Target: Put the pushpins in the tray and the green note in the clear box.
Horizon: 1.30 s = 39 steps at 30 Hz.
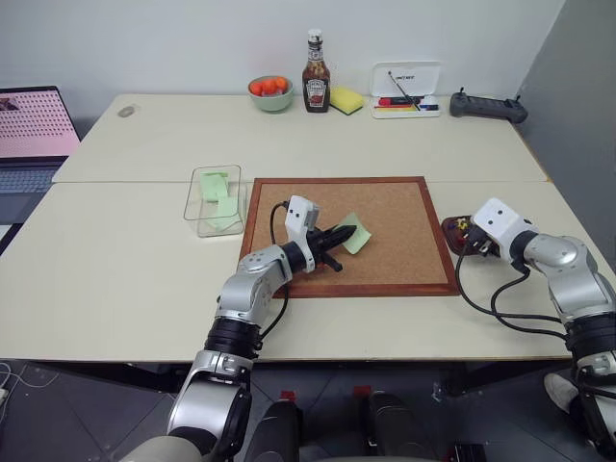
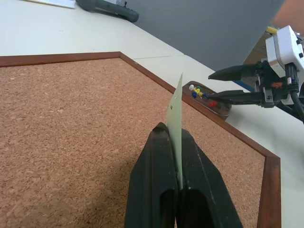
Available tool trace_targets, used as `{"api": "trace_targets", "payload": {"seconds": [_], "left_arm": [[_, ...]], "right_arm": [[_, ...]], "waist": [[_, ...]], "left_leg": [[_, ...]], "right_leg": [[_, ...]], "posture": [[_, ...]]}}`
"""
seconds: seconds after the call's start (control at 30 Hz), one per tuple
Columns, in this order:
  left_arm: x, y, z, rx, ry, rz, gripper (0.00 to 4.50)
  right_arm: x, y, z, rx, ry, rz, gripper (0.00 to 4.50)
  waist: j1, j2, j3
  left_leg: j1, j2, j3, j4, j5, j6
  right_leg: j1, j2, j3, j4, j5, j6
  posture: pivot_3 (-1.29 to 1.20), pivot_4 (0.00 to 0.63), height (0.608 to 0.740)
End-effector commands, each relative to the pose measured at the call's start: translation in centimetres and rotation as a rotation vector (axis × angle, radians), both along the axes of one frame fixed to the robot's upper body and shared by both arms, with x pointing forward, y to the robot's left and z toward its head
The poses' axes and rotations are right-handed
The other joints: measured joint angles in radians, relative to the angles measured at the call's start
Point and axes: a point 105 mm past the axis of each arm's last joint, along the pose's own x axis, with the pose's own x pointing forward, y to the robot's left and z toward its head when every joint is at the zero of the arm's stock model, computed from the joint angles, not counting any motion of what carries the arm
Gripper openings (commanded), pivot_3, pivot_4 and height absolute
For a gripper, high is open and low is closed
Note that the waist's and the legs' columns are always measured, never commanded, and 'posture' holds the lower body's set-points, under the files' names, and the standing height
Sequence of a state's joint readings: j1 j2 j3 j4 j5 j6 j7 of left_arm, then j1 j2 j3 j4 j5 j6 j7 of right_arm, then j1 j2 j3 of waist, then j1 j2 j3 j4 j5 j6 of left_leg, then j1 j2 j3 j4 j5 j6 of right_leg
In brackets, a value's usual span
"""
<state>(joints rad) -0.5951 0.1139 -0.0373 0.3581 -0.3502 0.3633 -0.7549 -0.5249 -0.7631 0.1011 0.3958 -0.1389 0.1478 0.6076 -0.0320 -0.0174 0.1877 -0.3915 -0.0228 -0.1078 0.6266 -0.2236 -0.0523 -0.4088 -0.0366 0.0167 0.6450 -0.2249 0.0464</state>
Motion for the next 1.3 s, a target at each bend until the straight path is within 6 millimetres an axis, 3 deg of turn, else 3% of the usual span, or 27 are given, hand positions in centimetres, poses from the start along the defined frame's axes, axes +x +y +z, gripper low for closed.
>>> {"api": "trace_targets", "payload": {"seconds": [0.03,0.2,0.33,0.43,0.57,0.73,0.87,0.97,1.17,1.3], "left_arm": [[0.3,0.0,2.3,-0.008,-0.090,-0.003,0.00],[0.7,0.8,4.0,0.020,-0.168,0.034,0.00],[1.3,3.5,7.2,0.110,-0.302,0.138,0.00],[1.8,6.9,9.1,0.189,-0.366,0.258,0.00],[2.4,11.7,10.2,0.309,-0.392,0.416,0.00],[3.3,18.7,10.3,0.460,-0.359,0.660,0.00],[4.0,21.6,10.2,0.564,-0.361,0.759,0.00],[4.7,22.5,10.3,0.575,-0.347,0.816,0.00],[6.1,21.7,8.4,0.578,-0.297,0.815,0.00],[6.4,20.8,8.0,0.546,-0.280,0.801,0.55]], "right_arm": [[0.4,0.2,3.0,0.011,-0.105,-0.001,3.20],[0.1,1.0,5.2,0.067,-0.156,0.028,4.22],[-0.5,4.3,7.9,0.190,-0.210,0.165,4.22],[-1.3,8.2,9.6,0.308,-0.227,0.326,4.22],[-2.9,13.3,10.8,0.442,-0.173,0.531,4.22],[-3.7,19.0,10.7,0.558,-0.025,0.678,4.22],[-3.4,21.6,10.2,0.549,0.022,0.708,4.22],[-3.5,22.6,9.7,0.538,0.041,0.724,4.22],[-4.2,22.9,9.2,0.531,0.062,0.739,4.22],[-4.6,22.9,9.1,0.537,0.068,0.738,4.27]], "waist": [[0.000,0.000,0.000],[0.000,0.000,0.000],[-0.005,-0.001,0.001],[-0.009,0.000,0.001],[-0.010,0.000,0.001],[-0.006,-0.001,0.001],[-0.002,-0.001,0.001],[0.008,-0.001,0.001],[0.010,-0.001,0.001],[0.002,-0.001,0.001]], "left_leg": [[0.000,0.000,0.000,0.000,0.000,0.000],[0.000,0.000,0.000,0.000,0.000,0.000],[-0.001,0.000,0.000,0.000,0.000,0.000],[0.000,0.001,0.000,0.000,0.000,0.000],[0.001,0.001,-0.001,0.000,0.000,0.000],[0.000,0.001,-0.002,0.000,0.000,0.000],[-0.001,0.001,-0.002,0.000,0.000,0.000],[-0.003,0.001,-0.003,0.000,0.000,0.000],[-0.008,-0.001,-0.003,0.001,0.000,0.000],[-0.008,0.000,-0.003,0.001,0.000,0.000]], "right_leg": [[0.000,0.000,0.000,0.000,0.000,0.000],[0.000,0.000,0.000,0.000,0.000,0.000],[-0.001,0.000,0.000,0.000,0.000,0.000],[-0.001,0.001,0.000,0.001,0.000,0.000],[0.000,0.001,0.000,0.001,0.000,0.000],[-0.001,0.001,-0.001,0.001,0.000,0.000],[-0.002,0.001,-0.002,0.001,0.000,0.000],[-0.003,0.000,-0.002,0.001,0.000,0.000],[-0.007,-0.001,-0.003,0.001,0.003,-0.004],[-0.009,-0.001,-0.003,0.003,0.003,-0.004]], "posture": [[0.00,0.150,0.740],[0.00,0.150,0.740],[0.00,0.150,0.740],[0.00,0.150,0.740],[0.00,0.150,0.740],[0.00,0.150,0.740],[0.00,0.150,0.740],[0.00,0.150,0.740],[0.00,0.150,0.740],[0.00,0.150,0.740]]}}
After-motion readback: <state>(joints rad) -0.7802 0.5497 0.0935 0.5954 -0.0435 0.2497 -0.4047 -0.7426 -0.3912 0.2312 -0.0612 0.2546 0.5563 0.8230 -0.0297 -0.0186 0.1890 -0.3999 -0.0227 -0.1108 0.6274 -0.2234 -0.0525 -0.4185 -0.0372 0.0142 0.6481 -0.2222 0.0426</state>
